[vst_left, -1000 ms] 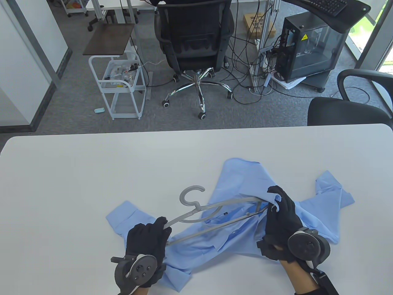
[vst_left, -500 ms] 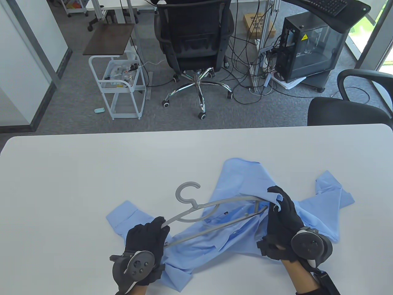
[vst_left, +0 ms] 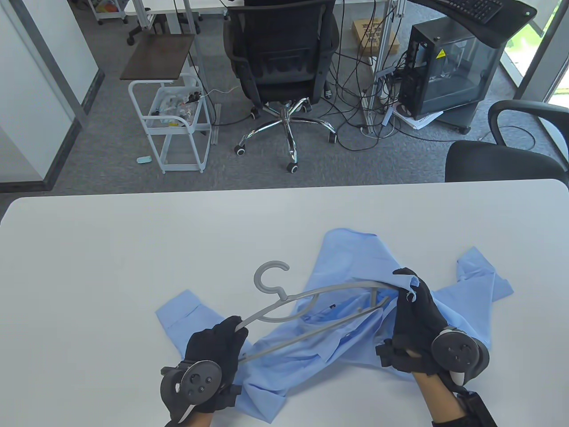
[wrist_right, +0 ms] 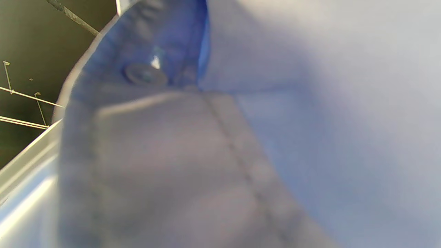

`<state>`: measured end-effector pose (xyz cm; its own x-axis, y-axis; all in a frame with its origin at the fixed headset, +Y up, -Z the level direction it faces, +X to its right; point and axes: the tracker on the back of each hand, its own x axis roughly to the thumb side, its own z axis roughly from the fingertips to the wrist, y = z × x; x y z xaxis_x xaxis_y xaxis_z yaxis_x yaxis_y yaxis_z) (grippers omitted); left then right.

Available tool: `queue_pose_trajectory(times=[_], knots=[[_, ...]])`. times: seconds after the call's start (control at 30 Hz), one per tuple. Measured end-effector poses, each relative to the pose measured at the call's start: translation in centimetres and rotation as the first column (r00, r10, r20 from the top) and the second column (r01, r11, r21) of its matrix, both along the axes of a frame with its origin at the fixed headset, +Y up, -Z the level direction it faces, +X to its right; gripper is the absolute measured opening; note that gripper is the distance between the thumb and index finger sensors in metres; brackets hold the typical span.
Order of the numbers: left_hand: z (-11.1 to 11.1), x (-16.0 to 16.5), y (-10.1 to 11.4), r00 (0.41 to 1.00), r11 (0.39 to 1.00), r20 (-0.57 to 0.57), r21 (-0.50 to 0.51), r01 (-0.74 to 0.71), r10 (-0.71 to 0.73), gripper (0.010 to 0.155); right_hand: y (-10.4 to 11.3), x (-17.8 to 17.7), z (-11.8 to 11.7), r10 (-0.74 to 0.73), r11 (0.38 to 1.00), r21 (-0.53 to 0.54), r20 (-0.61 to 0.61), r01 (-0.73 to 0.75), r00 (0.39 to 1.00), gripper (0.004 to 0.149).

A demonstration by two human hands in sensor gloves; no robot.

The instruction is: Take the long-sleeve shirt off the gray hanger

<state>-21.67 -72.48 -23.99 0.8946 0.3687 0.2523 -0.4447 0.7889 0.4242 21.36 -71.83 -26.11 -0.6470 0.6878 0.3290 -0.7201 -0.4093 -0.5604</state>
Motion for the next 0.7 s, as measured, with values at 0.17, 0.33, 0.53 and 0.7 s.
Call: queue_pose_trajectory(times=[0.17,0.33,0.53,0.7], knots=[[0.0,0.0,-0.1,1.0,1.0,0.004,0.001,-0.008,0.008,0.051,0.0,0.4,-0.1,-0.012,1.0,-0.01,0.015,0.012,1.0,0.048],[-0.2,-0.1,-0.3,1.0,1.0,0.0,-0.011,-0.025,0.025,0.051,-0.2,0.9,-0.3,-0.038,0.999,-0.03,0.02,0.039,0.999,0.048],[-0.3,-0.1,-0.4,0.999,0.999,-0.002,-0.018,-0.042,0.042,0.051,-0.7,1.4,-0.7,-0.069,0.995,-0.078,0.018,0.07,0.997,0.049],[-0.2,-0.1,-0.3,0.989,0.987,0.001,-0.063,-0.148,0.148,0.05,-1.2,2.2,-1.1,-0.006,0.99,-0.14,0.073,0.016,0.997,0.051]])
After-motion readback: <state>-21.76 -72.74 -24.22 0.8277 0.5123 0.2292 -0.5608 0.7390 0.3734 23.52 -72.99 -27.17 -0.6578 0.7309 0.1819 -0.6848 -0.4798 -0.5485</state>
